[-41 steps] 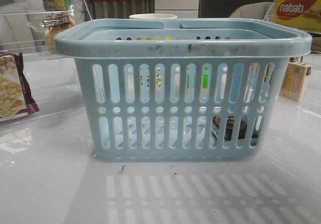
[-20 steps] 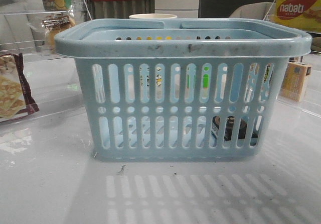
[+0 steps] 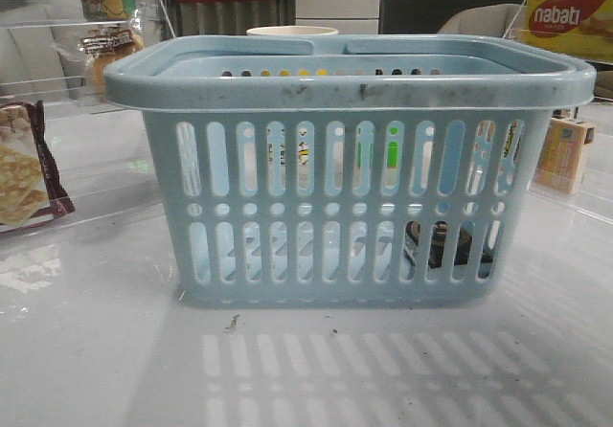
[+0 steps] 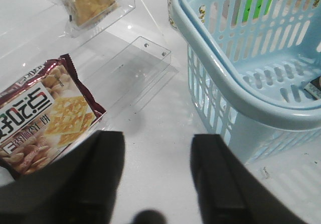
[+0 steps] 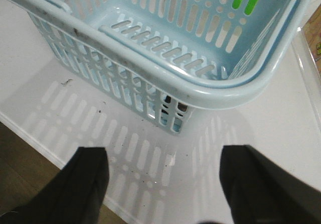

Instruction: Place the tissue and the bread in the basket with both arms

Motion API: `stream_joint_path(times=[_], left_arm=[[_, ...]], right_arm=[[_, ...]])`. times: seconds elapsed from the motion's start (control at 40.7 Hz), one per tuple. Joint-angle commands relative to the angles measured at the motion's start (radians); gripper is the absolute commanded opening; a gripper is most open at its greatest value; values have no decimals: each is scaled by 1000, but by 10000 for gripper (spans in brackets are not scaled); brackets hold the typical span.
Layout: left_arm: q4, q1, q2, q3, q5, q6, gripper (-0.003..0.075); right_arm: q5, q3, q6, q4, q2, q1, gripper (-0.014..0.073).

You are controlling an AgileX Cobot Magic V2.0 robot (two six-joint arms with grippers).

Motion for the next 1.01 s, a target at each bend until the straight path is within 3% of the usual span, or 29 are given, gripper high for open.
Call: stream_joint_path(times=[0.0,0.639,0.983], left_arm=[[-7,-5,72,-79,-102,0,556],[-97,186,688,-599,-112,0,527],[-131,224,929,-827,-144,0,527]], right_arm=[[-65,-26,-1,-9,-7,-6,561],[-65,-26,-1,-9,-7,-6,561],[-65,-26,-1,-9,-7,-6,561]])
